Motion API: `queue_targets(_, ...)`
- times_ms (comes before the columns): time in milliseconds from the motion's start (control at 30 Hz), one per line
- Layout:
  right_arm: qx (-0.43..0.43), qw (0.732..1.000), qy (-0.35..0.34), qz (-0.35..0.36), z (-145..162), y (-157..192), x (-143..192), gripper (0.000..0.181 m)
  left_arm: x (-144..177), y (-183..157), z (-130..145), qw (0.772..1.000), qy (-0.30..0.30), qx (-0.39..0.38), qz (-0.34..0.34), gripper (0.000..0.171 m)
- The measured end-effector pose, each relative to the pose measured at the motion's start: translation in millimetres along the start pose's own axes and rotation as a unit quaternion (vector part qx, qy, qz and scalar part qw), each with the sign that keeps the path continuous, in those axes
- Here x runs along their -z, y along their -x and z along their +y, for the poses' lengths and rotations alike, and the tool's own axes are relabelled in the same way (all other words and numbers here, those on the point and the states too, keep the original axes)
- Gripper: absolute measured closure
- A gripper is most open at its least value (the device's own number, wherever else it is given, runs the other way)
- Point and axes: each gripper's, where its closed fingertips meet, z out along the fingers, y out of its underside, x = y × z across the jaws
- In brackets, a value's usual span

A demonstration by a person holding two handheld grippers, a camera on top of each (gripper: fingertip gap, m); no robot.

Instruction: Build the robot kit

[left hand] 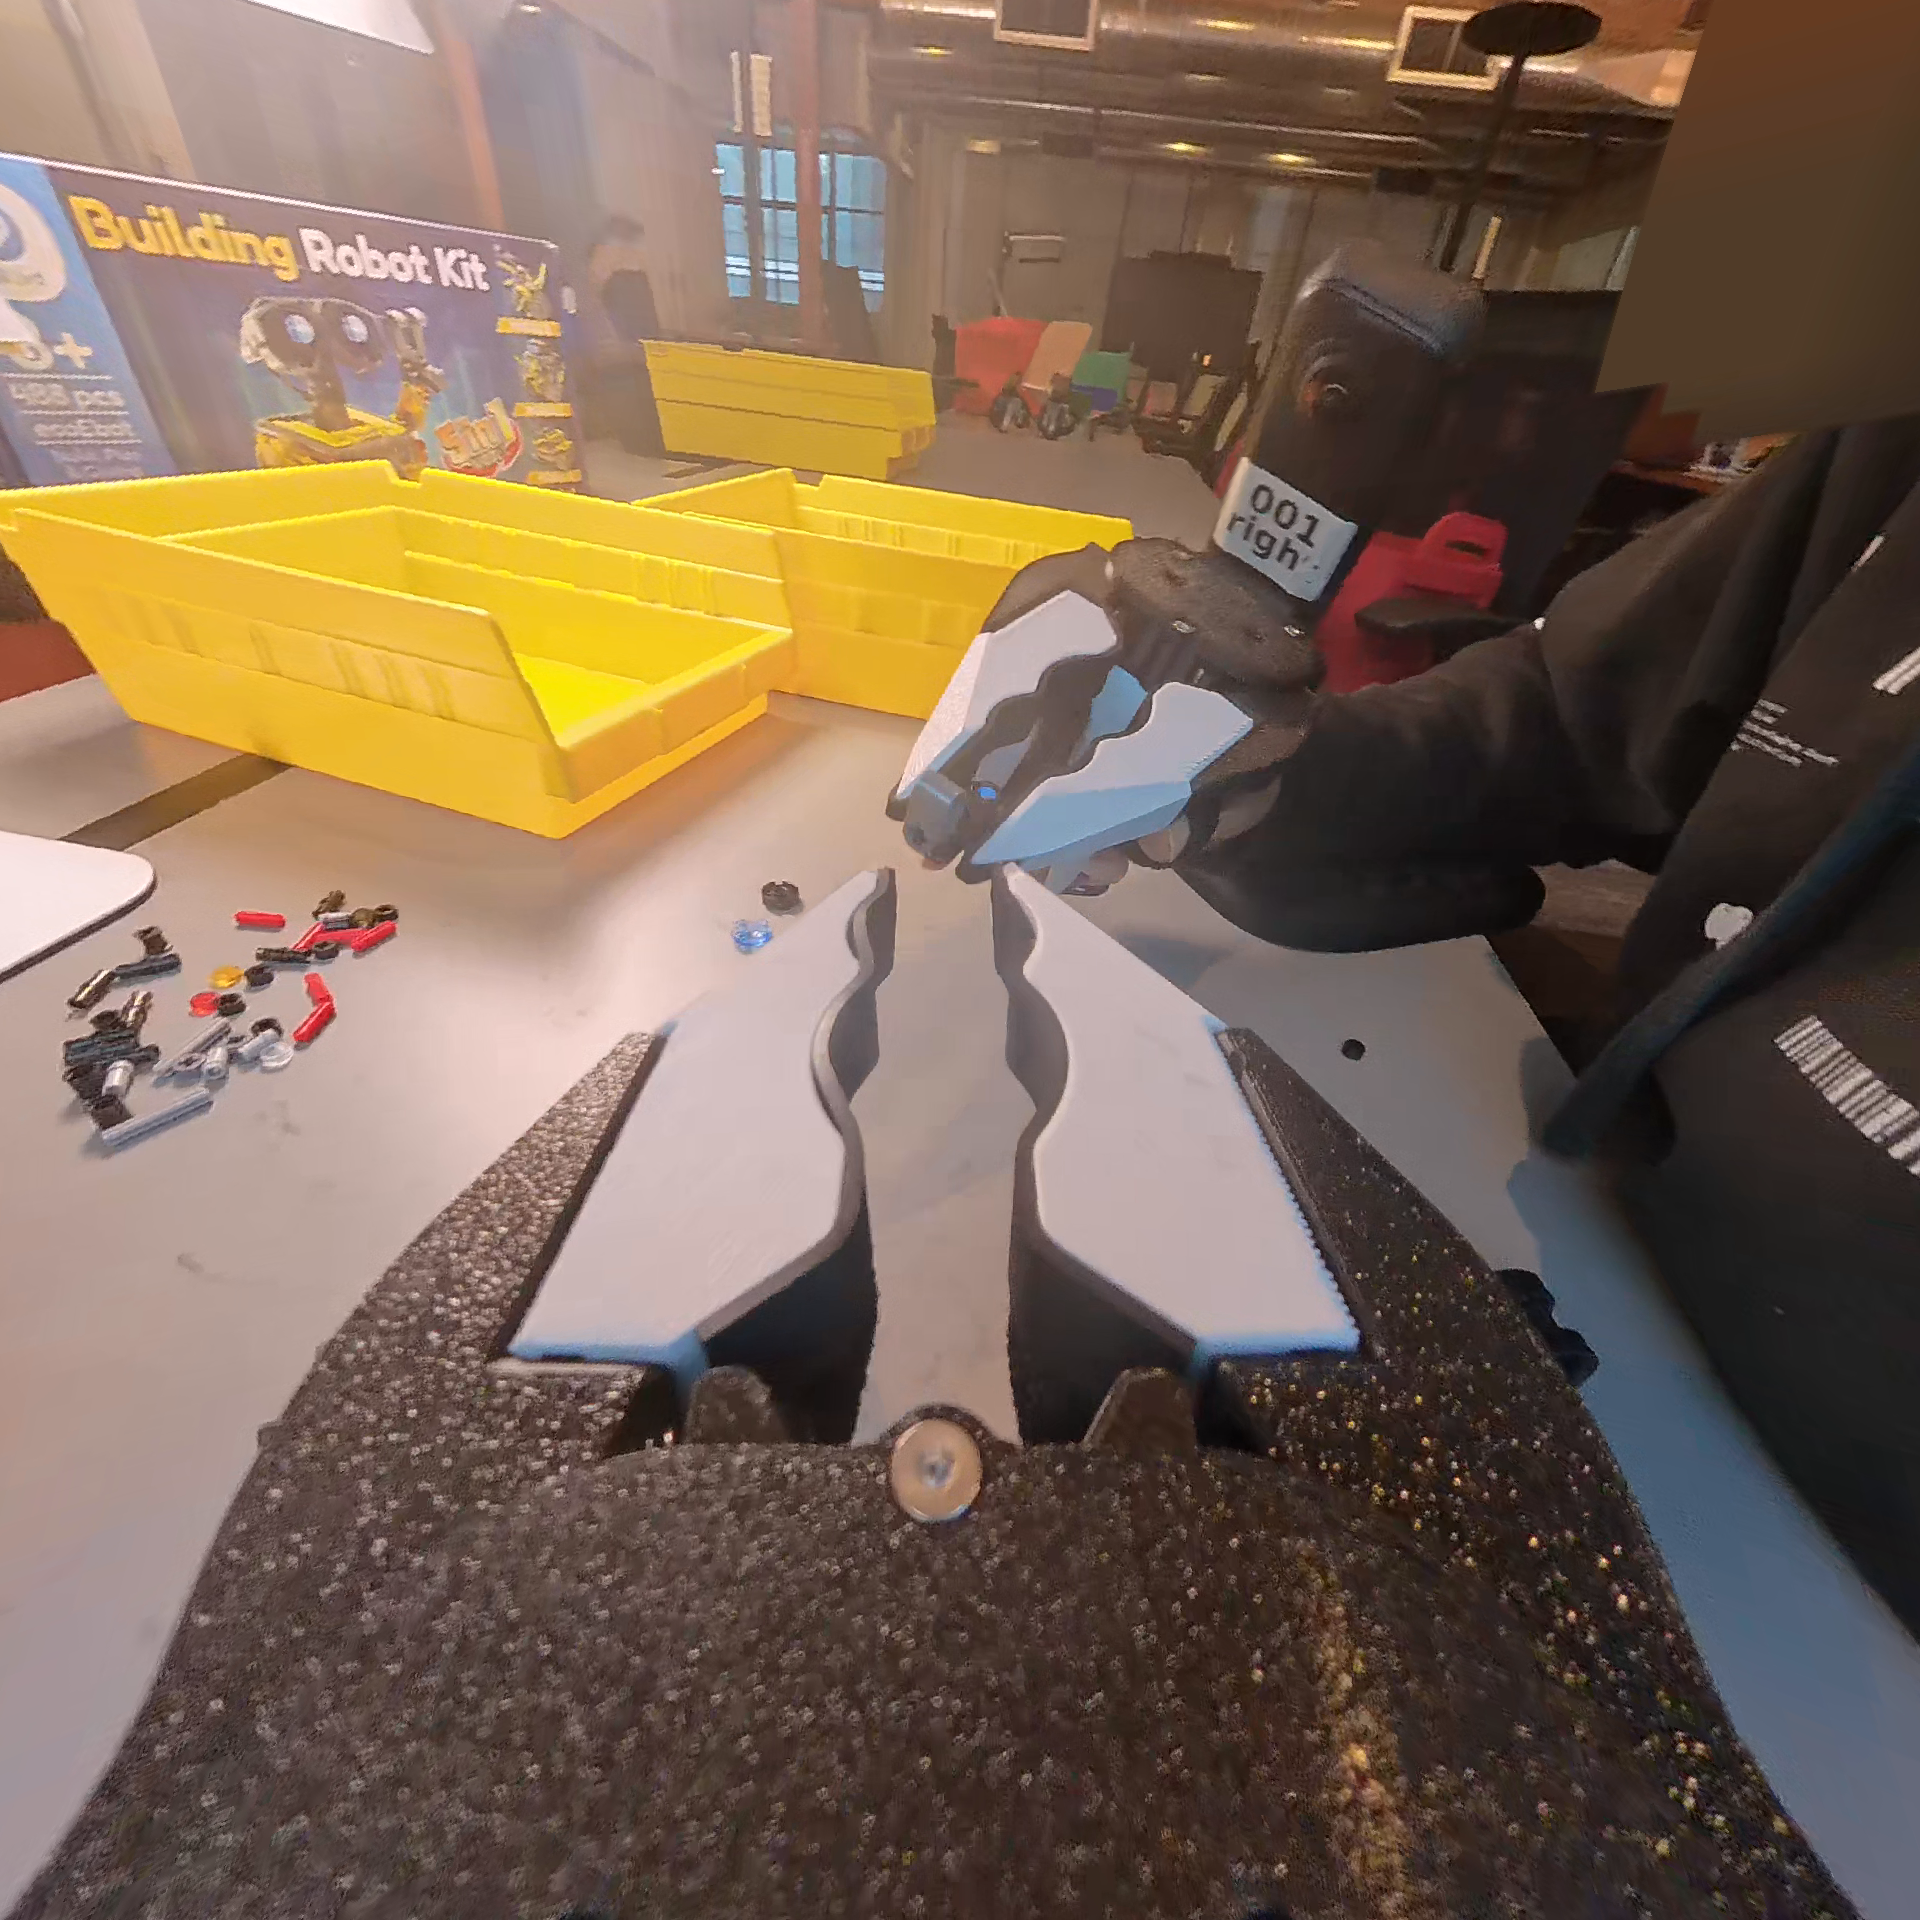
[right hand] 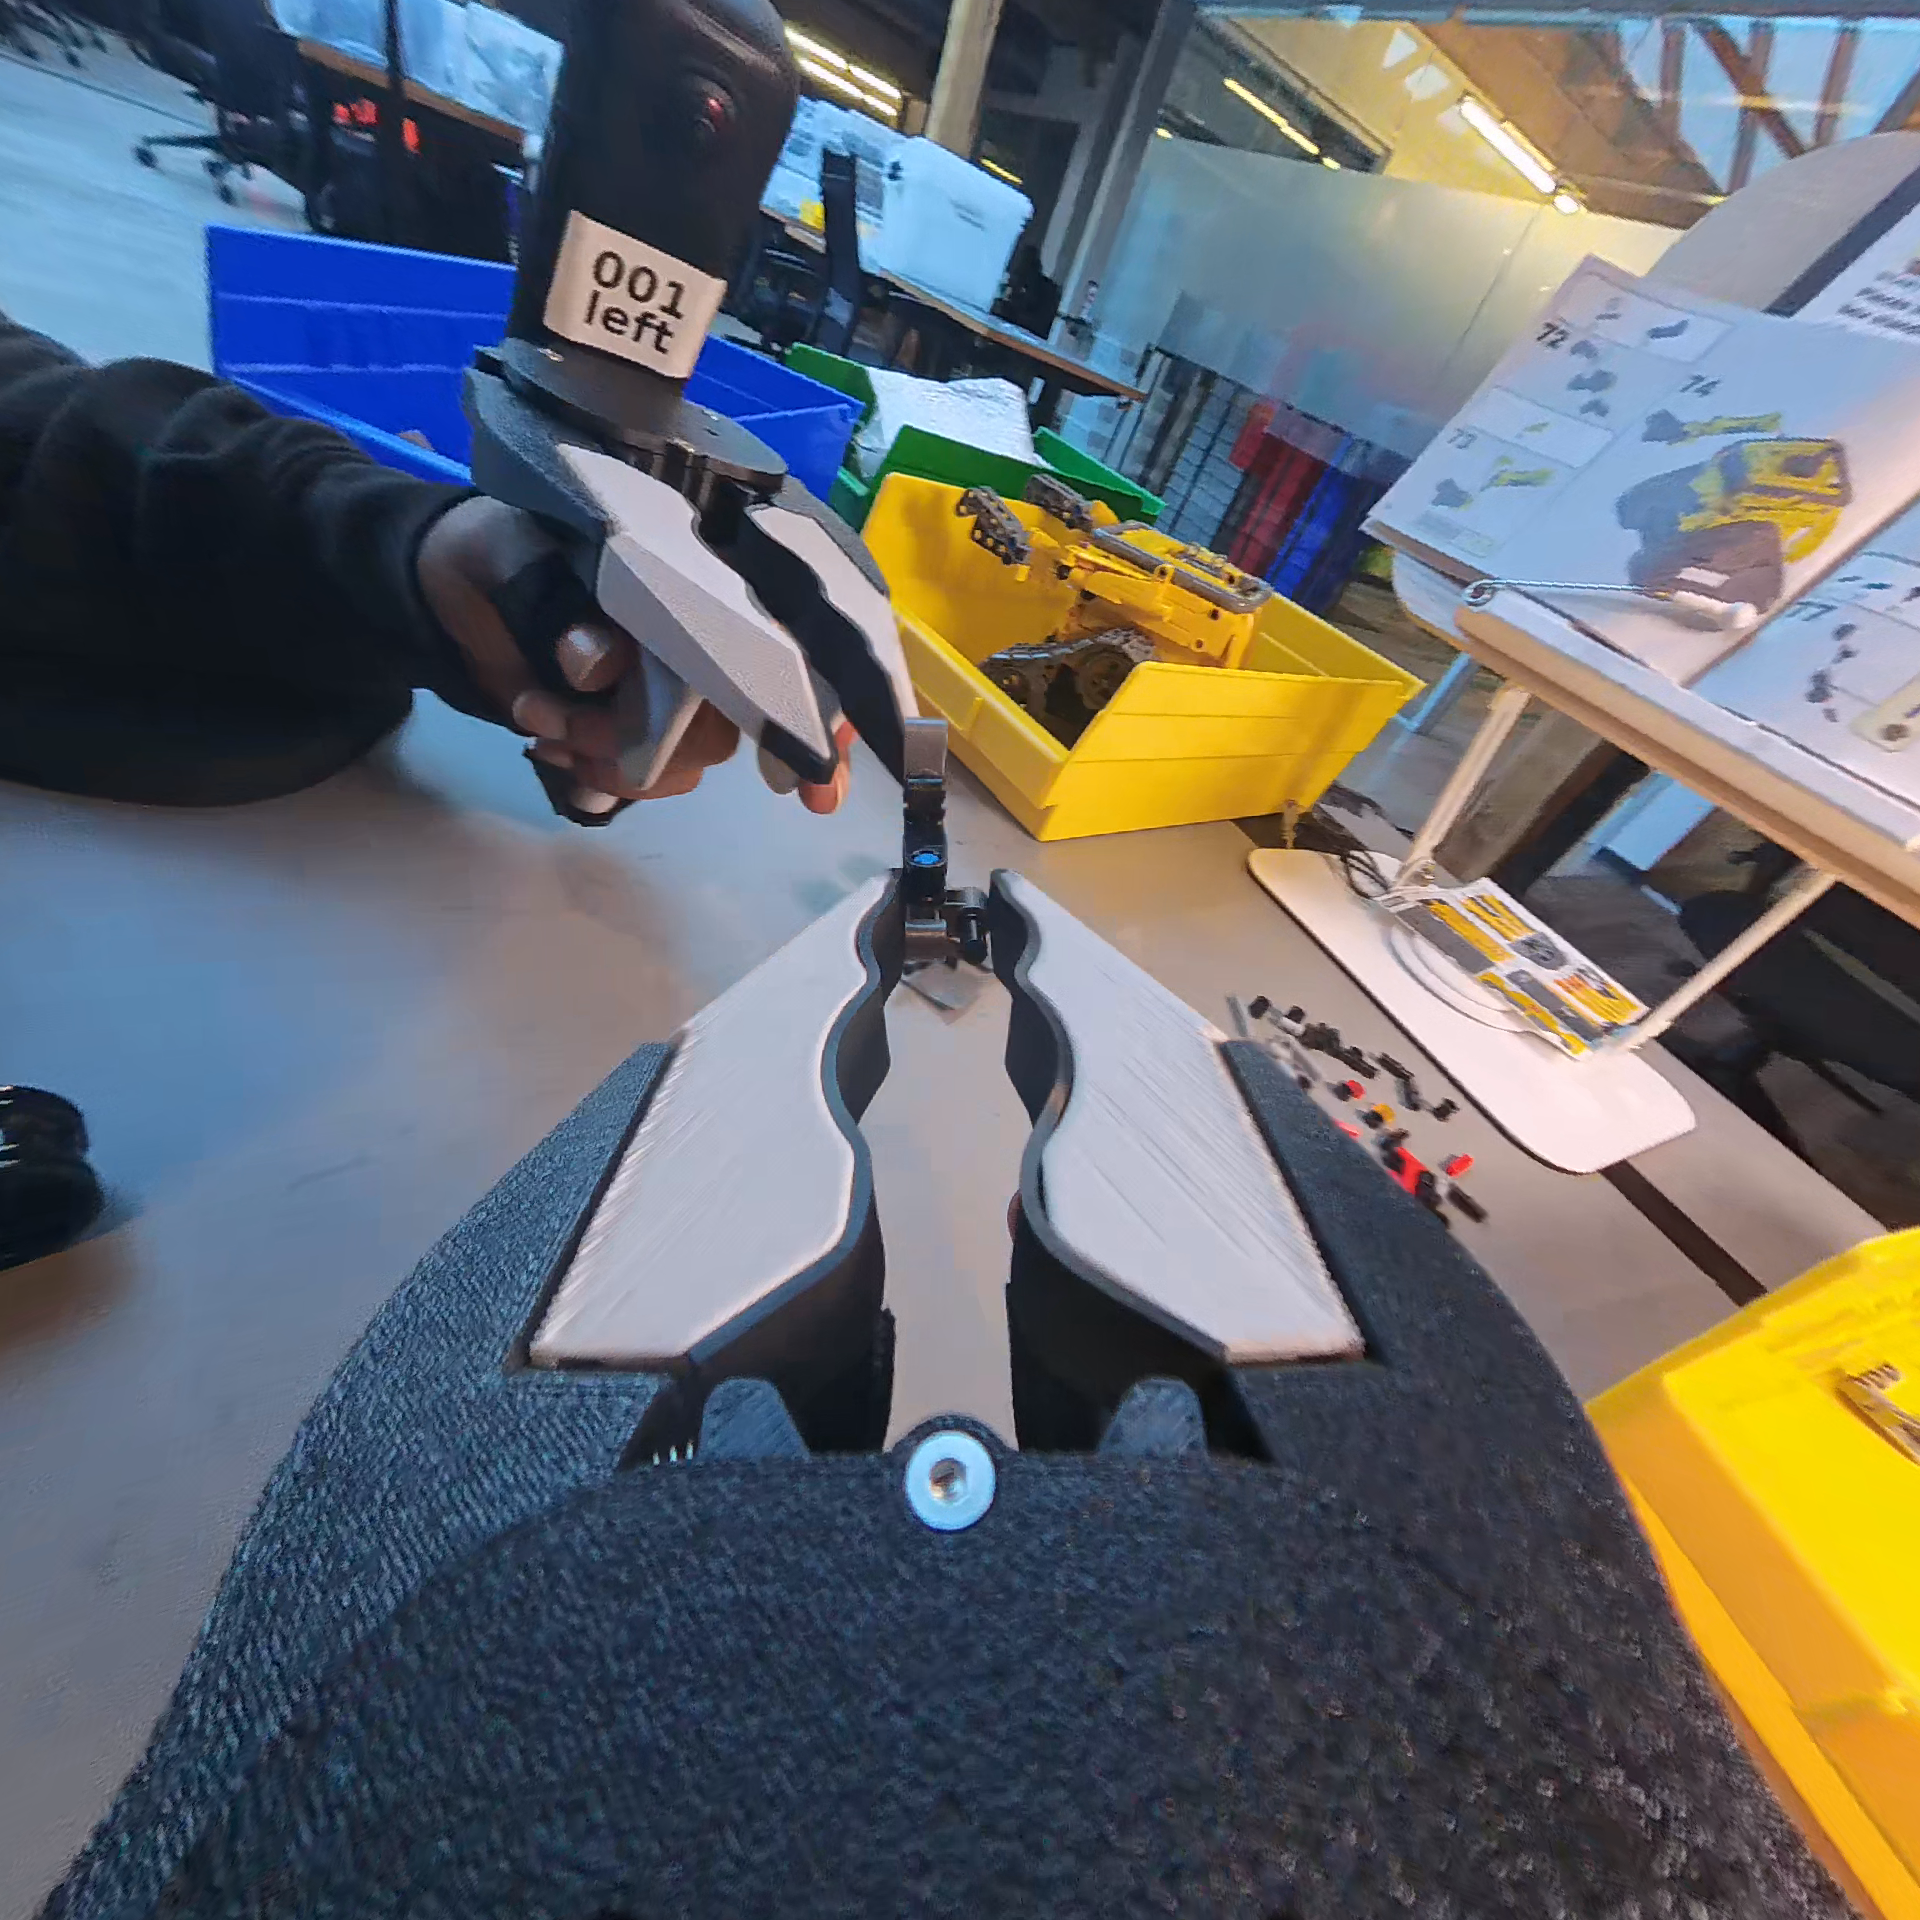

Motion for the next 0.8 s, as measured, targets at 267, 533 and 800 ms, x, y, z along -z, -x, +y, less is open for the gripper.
queue_targets(267, 0.188, 0.975, 0.041, 0.114, -1.4, -13.7, -0.8, 0.165, -10.8, 15.2, -5.5, 0.996, -0.014, 0.045, -0.080, 0.153)
queue_targets(533, 0.339, 0.924, 0.039, 0.174, -17.3, -13.0, 3.0, 0.166, -13.7, 6.2, -16.6, 0.996, -0.046, 0.036, -0.069, 0.157)
queue_targets(800, 0.352, 0.918, 0.035, 0.178, -18.5, -11.2, 2.0, 0.166, -14.3, 5.9, -18.4, 0.995, -0.047, 0.020, -0.080, 0.157)
